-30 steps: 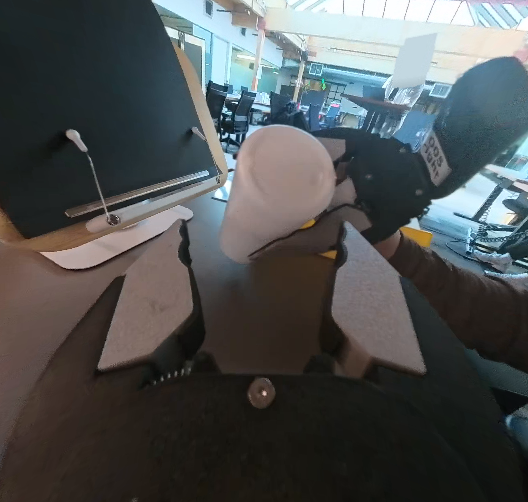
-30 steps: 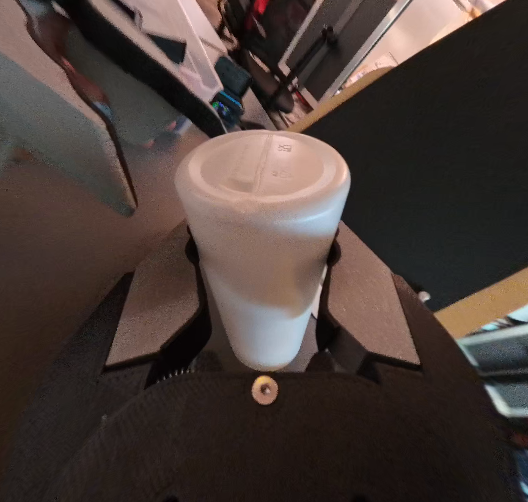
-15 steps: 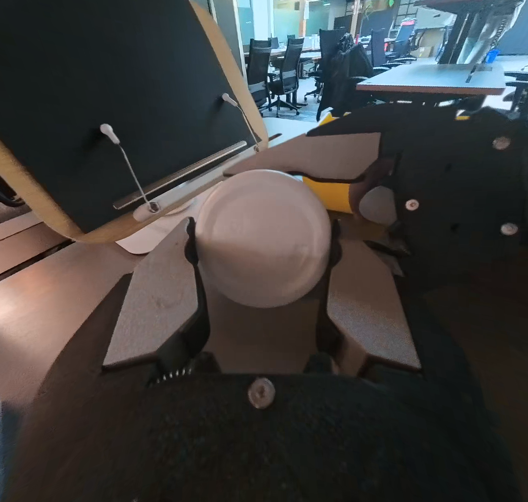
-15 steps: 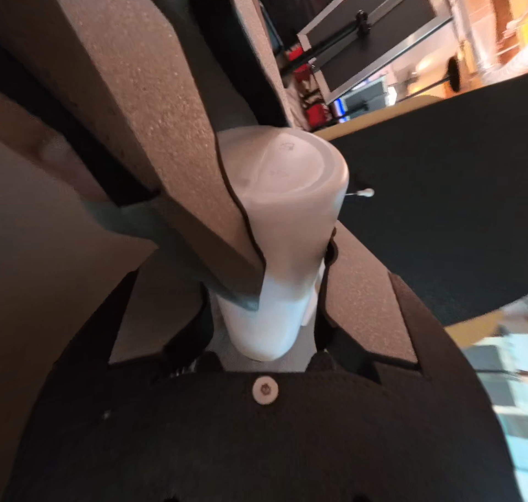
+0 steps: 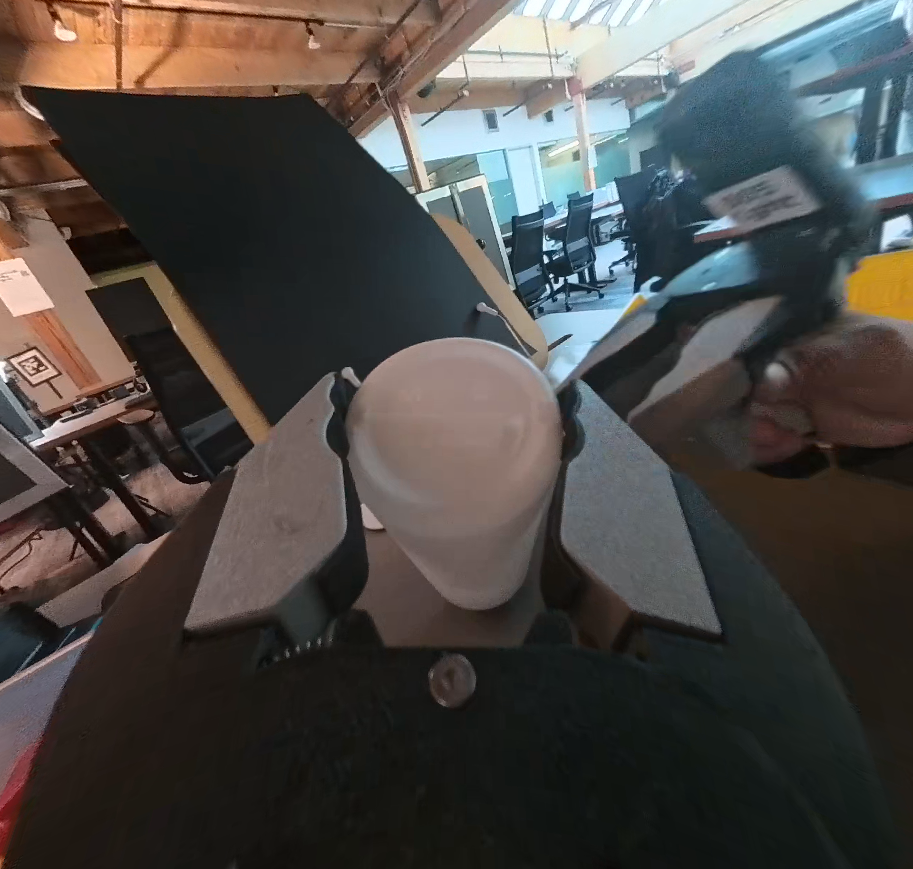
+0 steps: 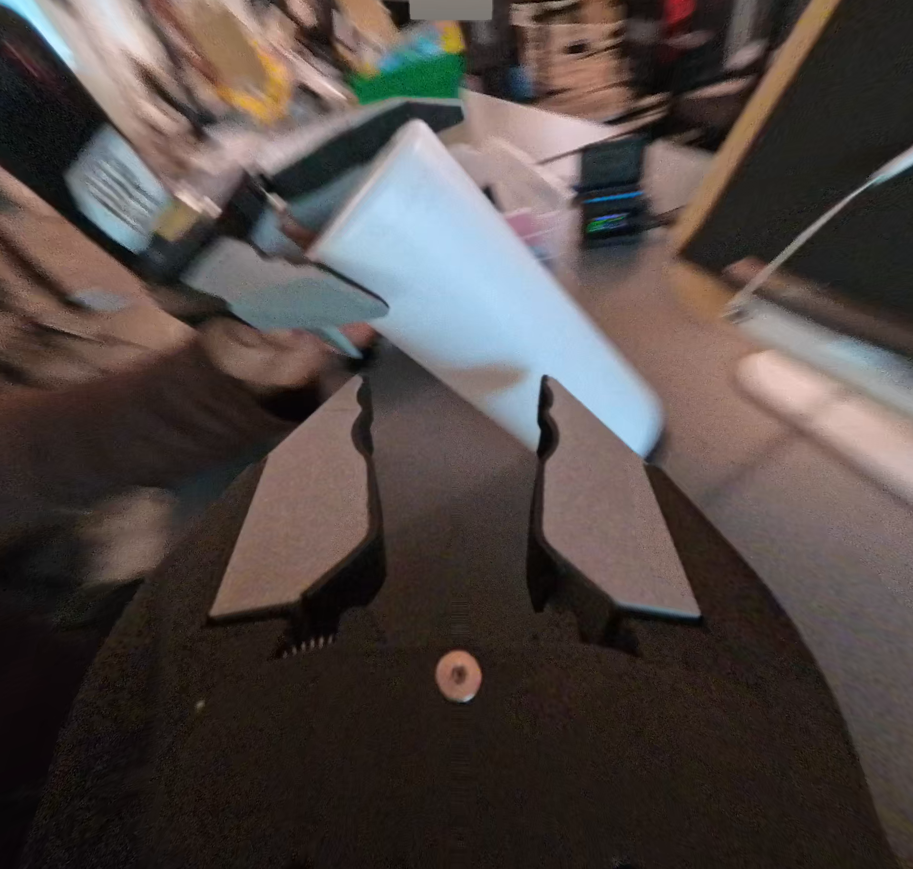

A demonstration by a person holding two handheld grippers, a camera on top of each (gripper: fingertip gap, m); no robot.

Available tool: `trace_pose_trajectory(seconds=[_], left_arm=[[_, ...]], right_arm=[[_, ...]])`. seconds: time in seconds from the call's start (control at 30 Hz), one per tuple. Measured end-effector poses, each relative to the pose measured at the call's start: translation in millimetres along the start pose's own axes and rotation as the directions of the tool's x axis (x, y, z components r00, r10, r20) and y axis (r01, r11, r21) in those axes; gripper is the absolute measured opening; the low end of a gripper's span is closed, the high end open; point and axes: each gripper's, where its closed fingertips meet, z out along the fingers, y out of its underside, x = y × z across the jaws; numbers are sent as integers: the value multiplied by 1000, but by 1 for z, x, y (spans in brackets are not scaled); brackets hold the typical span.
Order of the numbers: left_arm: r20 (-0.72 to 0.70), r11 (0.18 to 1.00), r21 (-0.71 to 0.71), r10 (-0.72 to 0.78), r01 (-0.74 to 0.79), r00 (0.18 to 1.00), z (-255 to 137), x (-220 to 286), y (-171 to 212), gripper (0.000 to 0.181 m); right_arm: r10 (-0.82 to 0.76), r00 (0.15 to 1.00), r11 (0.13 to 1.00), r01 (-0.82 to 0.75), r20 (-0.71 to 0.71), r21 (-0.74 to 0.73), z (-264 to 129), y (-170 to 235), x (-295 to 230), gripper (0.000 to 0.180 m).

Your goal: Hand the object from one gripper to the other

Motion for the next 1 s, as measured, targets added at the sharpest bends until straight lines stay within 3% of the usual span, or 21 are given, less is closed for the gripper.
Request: trace_pose_trajectory(seconds=[0.03, 0.1, 0.2, 0.37, 0.53, 0.73, 0.83, 0.9, 1.0], left_arm=[[-3, 1000, -1, 5, -5, 1000, 0, 1, 0, 85], [2, 1000, -9, -5, 5, 1000, 0, -1, 1, 85], [13, 999, -21, -37, 37, 999, -1, -8, 2, 85], [0, 998, -6, -55, 55, 998, -3, -7, -3, 85], [-23, 999, 21, -30, 30, 999, -4, 5, -13, 85], [-29, 984, 56, 173, -171, 984, -13, 23, -19, 85], [-32, 932, 111, 351, -346, 936, -20, 48, -26, 85], [-21, 859, 139, 499, -492, 866, -24, 67, -27, 85], [-3, 682, 136, 725, -718, 689, -25, 96, -16, 86]], right_arm=[[159, 979, 987, -160, 128, -1, 2, 1, -8, 69], [392, 859, 920, -377, 331, -109, 3, 10, -22, 71], [621, 637, 772, -597, 457, -217, 10, 18, -29, 74], [740, 367, 574, -782, 564, -244, 33, 11, -36, 100], [728, 175, 409, -887, 662, -215, 38, -8, -31, 114], [677, 97, 288, -947, 729, -142, 28, -19, -8, 115], [681, 113, 308, -941, 723, -143, 27, -19, -10, 115], [666, 119, 318, -938, 736, -136, 24, -23, -12, 116], [647, 144, 340, -934, 749, -114, 18, -24, -9, 109]])
